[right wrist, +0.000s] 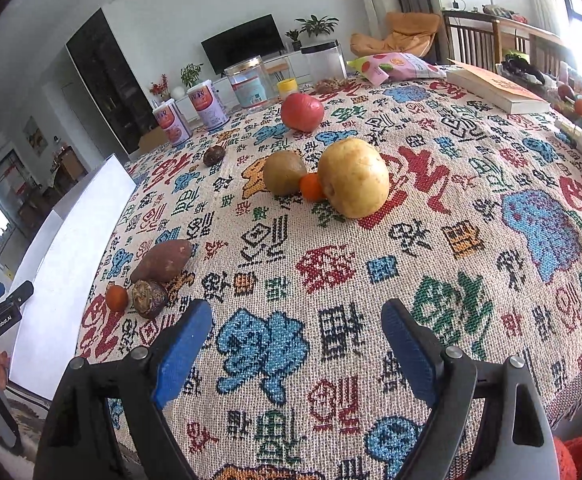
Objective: Organize fruits
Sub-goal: 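Move both grippers back over the fruit on the table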
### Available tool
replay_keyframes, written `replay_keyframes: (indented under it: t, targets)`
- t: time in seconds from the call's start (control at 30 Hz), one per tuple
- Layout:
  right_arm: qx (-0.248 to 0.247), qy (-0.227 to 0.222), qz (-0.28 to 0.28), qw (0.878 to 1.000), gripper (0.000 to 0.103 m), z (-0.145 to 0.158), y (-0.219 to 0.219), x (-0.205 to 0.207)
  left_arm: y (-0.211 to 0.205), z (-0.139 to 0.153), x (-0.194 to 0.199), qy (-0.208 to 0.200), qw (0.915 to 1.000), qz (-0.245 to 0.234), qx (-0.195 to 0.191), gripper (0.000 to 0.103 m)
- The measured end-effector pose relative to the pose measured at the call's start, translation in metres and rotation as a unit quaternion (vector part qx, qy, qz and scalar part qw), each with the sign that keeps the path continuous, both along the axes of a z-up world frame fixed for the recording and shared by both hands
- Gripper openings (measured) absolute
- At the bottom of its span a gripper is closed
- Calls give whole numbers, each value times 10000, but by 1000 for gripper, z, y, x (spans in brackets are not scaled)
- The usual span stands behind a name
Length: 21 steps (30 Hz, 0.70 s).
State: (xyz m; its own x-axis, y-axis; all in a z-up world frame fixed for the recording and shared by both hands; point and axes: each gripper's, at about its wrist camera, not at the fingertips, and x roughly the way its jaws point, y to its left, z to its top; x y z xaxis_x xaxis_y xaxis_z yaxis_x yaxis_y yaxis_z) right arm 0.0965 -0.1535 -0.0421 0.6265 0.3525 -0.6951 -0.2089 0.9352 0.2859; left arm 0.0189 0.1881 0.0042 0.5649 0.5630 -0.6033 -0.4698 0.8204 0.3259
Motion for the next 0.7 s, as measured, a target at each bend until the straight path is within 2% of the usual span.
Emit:
replay_keyframes:
  t: [0.2,0.3,0.37,0.43,0.5,0.6,0.7]
  targets:
    - [-130,-31,-48,9999,87,-5,4,-5,-1,3,-5,-74,9999,114,83,93]
    - [-176,-178,-193,9995,87,0,0,-8,-25,17,-16,-687,9961,190,517,93]
    - [-301,-538,-372,9974,87,10,-2,-18,-49,30,-29,-1250,9899,5,667,98]
    - [-507,-938,-556,9927,89,22,0,-27,-71,37,-38,-1628,9850,-440,356,100]
    - [-740,-1147,-656,9885,103,29,6,-29,-88,33,-36,-1644,9825,-848,-214,101]
    - [-979,-981,-467,9892,103,24,18,-20,-101,3,-14,-1085,9805,-1212,-1106,101]
    - [-1181,-638,-249,9906,103,11,27,-11,-100,-35,6,-594,9779,-1041,-1712,101]
